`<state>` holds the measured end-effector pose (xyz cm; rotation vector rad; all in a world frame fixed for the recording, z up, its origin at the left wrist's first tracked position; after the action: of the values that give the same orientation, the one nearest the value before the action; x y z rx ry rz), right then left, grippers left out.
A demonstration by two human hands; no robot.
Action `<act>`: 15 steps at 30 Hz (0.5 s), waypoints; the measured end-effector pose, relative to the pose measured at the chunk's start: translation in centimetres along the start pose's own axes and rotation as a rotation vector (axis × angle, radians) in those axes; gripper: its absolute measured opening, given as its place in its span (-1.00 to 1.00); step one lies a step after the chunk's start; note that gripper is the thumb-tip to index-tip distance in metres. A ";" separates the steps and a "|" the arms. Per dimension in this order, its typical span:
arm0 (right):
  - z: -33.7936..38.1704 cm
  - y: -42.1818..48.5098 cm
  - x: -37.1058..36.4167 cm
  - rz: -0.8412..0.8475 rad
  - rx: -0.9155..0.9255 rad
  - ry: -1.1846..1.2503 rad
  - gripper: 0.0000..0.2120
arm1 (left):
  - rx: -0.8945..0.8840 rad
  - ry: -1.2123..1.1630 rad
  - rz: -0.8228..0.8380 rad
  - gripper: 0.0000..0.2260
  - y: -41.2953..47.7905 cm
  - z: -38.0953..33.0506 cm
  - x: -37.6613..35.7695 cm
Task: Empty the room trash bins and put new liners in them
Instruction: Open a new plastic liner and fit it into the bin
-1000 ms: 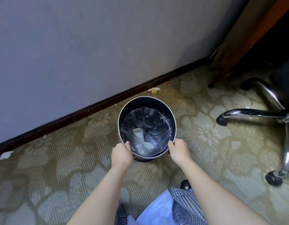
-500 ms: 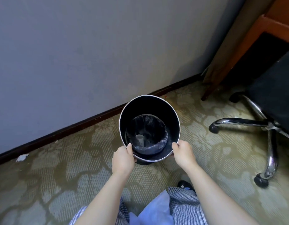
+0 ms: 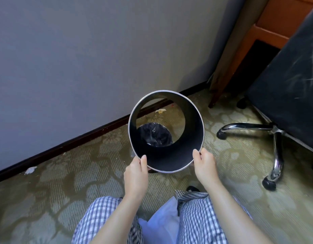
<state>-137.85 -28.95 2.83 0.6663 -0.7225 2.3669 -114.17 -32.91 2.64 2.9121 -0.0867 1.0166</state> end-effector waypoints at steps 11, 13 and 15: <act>-4.0 5.0 7.0 -0.263 -0.134 0.268 -0.61 | -0.136 0.067 0.168 -0.69 4.5 -7.3 -8.6; -5.1 6.9 7.8 -0.283 -0.171 0.295 -0.62 | -0.148 0.112 0.202 -0.68 6.0 -8.2 -10.9; -6.4 9.0 8.4 -0.317 -0.208 0.306 -0.63 | -0.170 0.246 0.262 -0.67 7.2 -9.2 -13.4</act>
<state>-151.40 -28.10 0.13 0.2945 -0.6605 2.0083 -130.92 -39.00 1.73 2.6467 -0.5260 1.3243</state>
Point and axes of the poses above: each hand's wrist, its own y-axis towards the middle knuckle, its own x-axis out of the back of the hand, z = x × y, the point moved 8 cm from there along y, towards the middle knuckle, and after that the axes turned 13 degrees about -x, right-handed, at the moved point
